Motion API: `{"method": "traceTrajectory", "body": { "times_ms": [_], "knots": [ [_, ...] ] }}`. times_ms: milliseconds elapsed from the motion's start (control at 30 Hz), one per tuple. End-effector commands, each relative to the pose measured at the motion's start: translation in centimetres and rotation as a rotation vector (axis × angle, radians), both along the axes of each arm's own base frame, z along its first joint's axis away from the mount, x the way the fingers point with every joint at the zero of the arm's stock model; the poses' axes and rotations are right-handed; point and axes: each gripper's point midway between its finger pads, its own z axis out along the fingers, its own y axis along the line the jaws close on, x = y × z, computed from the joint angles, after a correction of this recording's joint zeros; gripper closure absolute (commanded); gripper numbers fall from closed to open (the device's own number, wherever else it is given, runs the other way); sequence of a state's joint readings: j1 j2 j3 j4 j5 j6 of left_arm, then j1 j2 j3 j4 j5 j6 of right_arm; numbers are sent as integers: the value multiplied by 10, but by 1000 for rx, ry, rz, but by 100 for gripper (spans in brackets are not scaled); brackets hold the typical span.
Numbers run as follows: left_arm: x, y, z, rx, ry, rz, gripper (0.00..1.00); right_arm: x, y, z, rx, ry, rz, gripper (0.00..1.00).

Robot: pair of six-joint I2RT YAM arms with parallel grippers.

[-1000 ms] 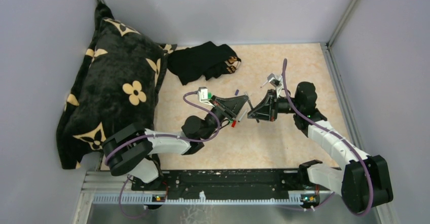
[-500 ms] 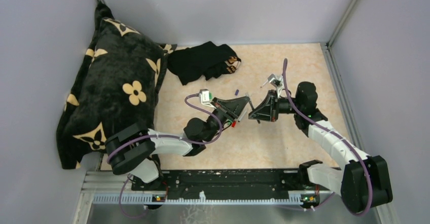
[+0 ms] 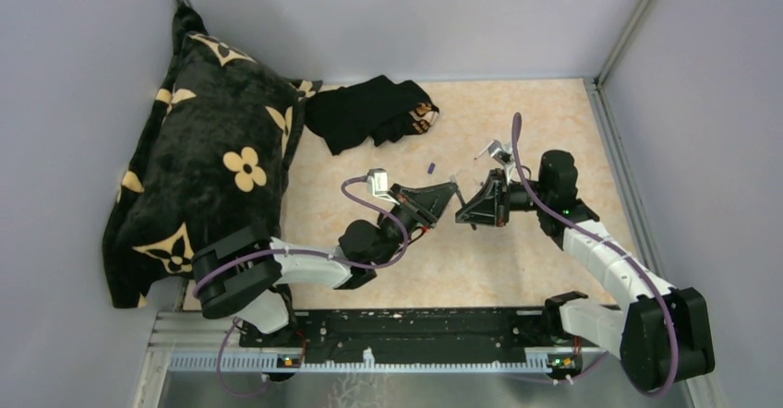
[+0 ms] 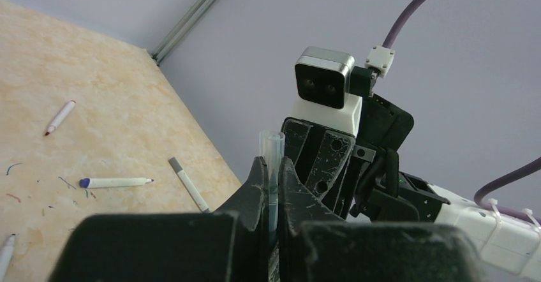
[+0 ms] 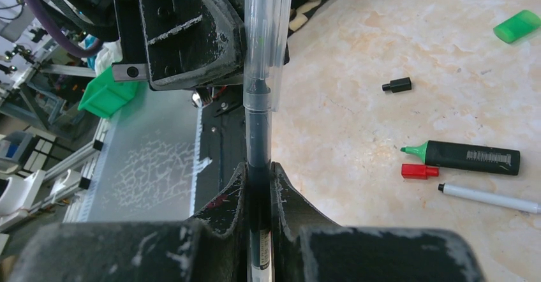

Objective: Insert the pens into the pen caps
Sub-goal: Insert the pen cap onto the pen.

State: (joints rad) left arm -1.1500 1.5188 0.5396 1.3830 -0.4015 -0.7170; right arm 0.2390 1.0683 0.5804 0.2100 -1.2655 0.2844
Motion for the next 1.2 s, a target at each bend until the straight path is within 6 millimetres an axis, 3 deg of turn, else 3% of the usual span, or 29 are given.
{"method": "traceTrajectory", "body": {
  "times_ms": [0, 300, 633, 867, 1000, 1167],
  "knots": [
    [-39, -21, -21, 106, -9, -159, 99, 17, -1, 18, 0, -204, -42, 100],
    [-38, -8, -10, 82, -13, -128, 81, 9, 1, 13, -11, -220, -6, 100],
    [-37, 4, -12, 90, 5, -102, 57, 8, 2, 11, -18, -228, 2, 100],
    [-33, 20, -5, 123, -32, -41, 32, 9, 0, 9, -36, -247, -1, 100],
    [-26, 24, 6, 185, -49, -3, 6, 9, -1, 8, -45, -269, 2, 100],
    [-9, 24, 8, 273, 81, 48, 2, 9, -1, 9, -46, -279, 3, 100]
  ]
}}
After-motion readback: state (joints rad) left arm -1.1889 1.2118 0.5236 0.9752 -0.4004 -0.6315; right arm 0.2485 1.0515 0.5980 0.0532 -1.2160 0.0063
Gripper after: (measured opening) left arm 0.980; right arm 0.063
